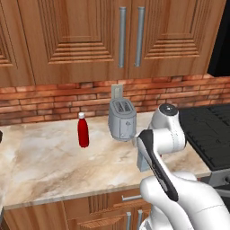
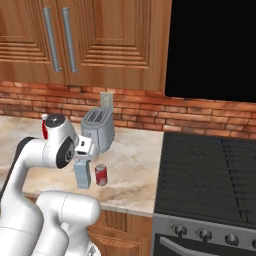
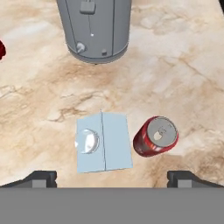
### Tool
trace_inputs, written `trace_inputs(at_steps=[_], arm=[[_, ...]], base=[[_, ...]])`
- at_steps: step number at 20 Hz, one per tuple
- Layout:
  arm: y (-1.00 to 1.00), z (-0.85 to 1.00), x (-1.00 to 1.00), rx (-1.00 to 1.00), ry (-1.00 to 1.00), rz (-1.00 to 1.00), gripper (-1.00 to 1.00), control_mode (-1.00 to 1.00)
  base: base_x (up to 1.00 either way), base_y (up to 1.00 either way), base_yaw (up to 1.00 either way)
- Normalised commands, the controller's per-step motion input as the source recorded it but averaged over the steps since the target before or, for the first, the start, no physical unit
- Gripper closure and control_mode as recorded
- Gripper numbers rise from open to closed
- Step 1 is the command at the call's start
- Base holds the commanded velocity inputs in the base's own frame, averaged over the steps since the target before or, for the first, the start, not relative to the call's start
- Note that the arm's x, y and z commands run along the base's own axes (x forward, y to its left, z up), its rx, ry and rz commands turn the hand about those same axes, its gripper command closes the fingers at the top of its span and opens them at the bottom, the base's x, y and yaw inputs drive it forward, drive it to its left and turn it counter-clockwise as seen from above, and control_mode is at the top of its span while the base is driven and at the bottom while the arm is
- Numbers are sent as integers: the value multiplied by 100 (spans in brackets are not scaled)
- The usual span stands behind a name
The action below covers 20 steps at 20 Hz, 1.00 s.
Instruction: Move the drinks to the dining counter.
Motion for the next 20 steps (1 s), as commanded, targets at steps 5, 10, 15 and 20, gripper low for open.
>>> trace_inputs(at_steps=[5,10,15,20], arm=[[0,-11,26,0,0,0,-100,-100],[0,-22,18,0,0,0,-100,-100],[0,-17,1,2,0,1,-100,-100],[0,-14,3,1,0,0,-100,-100]], base=[[0,0,0],[0,0,0],[0,0,0],[0,0,0]])
